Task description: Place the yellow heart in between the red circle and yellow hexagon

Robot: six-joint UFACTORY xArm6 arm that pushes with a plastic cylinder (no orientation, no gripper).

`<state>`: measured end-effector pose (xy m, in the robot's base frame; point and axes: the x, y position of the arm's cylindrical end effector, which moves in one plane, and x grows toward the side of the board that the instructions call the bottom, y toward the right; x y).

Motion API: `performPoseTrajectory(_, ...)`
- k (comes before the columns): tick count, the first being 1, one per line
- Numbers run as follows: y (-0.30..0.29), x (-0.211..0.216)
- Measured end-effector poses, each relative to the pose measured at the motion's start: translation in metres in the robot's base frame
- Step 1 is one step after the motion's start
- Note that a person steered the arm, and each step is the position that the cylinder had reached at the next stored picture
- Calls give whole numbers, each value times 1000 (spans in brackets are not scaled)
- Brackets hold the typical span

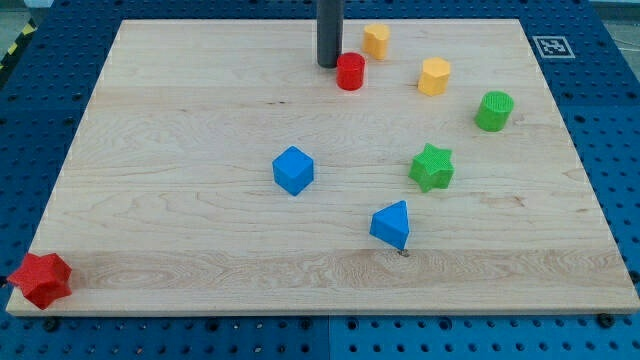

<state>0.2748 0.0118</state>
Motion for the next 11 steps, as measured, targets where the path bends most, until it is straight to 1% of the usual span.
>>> performPoseTrajectory(3,16,-81)
performPoseTrajectory(4,33,-81)
performPoseTrajectory(5,63,-65)
performPoseTrajectory(6,87,-63)
performPoseTrajectory(7,93,-62)
performPoseTrajectory(8,89,-58)
performPoseTrajectory(9,69,-58)
performPoseTrajectory(10,47,-46)
performPoseTrajectory(11,41,-17)
